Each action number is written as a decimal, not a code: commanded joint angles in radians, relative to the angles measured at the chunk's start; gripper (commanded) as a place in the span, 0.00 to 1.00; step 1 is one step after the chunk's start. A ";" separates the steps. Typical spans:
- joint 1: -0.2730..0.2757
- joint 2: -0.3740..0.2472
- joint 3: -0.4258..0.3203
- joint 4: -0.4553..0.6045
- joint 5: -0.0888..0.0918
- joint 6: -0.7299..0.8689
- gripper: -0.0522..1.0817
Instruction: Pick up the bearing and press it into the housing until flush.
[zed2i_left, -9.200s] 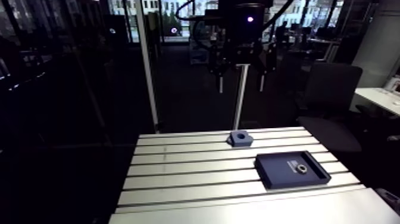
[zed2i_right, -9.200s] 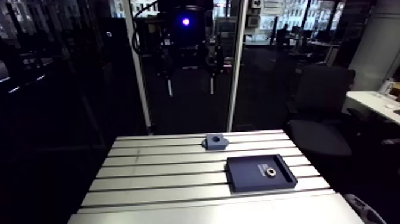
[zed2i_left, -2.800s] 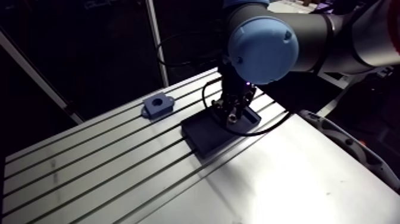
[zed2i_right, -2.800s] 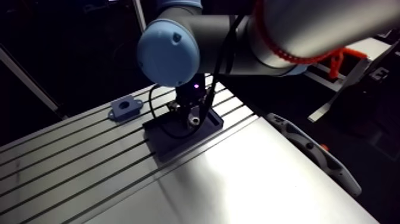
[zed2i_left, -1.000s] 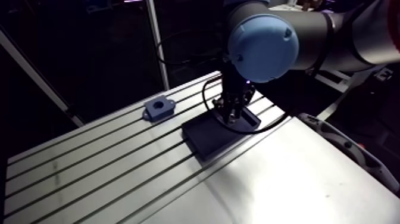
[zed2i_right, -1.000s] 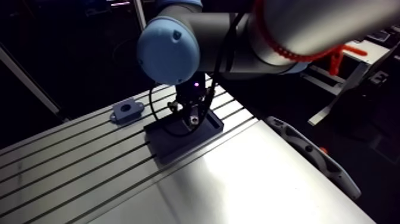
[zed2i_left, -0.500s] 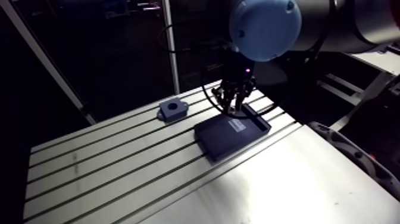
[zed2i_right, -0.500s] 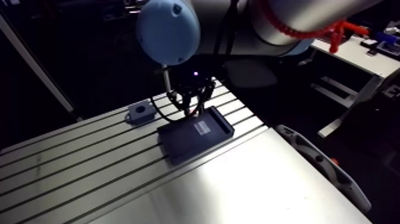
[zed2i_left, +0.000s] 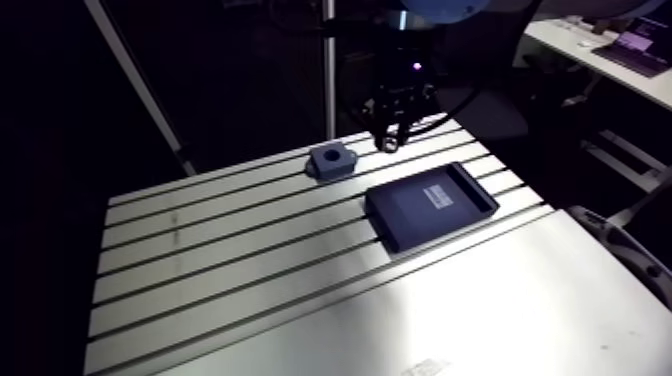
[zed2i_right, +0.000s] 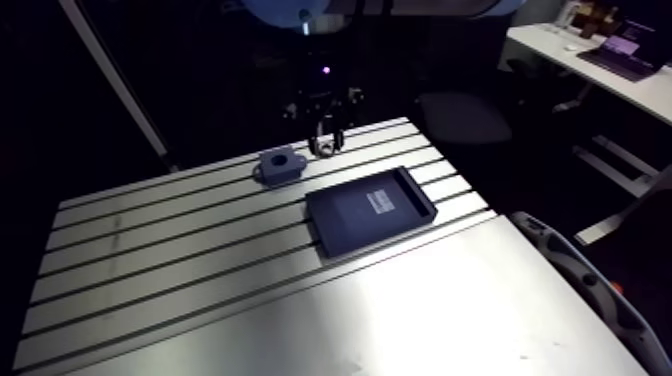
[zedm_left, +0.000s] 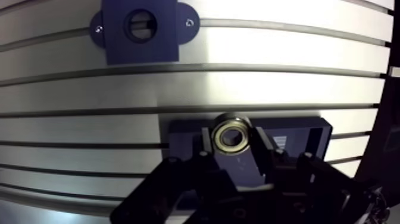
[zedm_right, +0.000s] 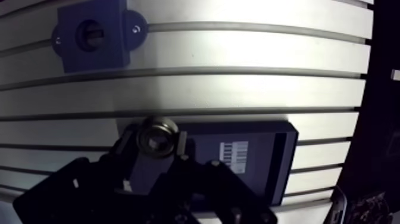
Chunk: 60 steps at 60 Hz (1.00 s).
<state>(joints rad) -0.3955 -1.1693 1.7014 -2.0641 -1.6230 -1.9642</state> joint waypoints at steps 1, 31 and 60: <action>0.053 0.051 -0.068 0.011 0.004 0.017 0.99; 0.114 0.166 -0.210 0.073 0.025 0.032 0.99; 0.124 0.221 -0.269 0.108 0.031 0.046 0.99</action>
<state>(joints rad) -0.2749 -0.9689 1.4512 -1.9601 -1.5924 -1.9245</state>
